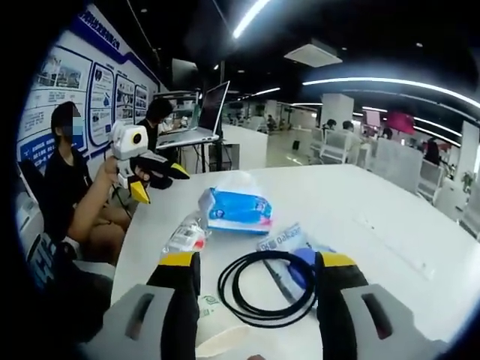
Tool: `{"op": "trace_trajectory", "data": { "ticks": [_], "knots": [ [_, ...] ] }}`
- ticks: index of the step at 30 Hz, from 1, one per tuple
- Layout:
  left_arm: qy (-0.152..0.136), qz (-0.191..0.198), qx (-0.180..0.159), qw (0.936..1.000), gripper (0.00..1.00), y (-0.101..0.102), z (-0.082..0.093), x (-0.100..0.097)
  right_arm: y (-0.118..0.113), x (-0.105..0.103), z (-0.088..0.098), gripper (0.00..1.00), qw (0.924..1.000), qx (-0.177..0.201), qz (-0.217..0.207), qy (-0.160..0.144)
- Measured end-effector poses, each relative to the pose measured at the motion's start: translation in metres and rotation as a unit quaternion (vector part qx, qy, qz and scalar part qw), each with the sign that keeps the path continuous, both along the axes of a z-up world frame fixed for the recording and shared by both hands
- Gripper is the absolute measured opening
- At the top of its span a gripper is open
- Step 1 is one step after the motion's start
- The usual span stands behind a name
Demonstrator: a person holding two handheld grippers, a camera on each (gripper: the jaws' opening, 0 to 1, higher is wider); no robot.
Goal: Arrange the tabletop items into an orderly group along one side of the table until the central work area is clear of visible clutter.
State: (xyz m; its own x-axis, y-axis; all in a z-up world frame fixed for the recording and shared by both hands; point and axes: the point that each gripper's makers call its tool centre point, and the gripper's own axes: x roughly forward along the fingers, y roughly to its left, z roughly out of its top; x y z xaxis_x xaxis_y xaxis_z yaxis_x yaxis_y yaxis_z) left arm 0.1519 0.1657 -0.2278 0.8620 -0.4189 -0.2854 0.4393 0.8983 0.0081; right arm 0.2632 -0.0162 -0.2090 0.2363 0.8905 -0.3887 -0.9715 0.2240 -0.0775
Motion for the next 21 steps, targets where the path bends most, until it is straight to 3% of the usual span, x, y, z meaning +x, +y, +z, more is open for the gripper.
{"op": "trace_trajectory", "data": {
  "ticks": [11, 21],
  "knots": [
    [0.002, 0.001, 0.007, 1.0000, 0.65, 0.007, 0.001, 0.013, 0.017, 0.010, -0.006, 0.47, 0.9997, -0.009, 0.014, 0.017],
    [0.004, -0.001, 0.004, 1.0000, 0.63, 0.007, 0.001, 0.021, 0.031, 0.020, -0.013, 0.46, 0.9993, -0.015, 0.019, 0.028]
  ]
}}
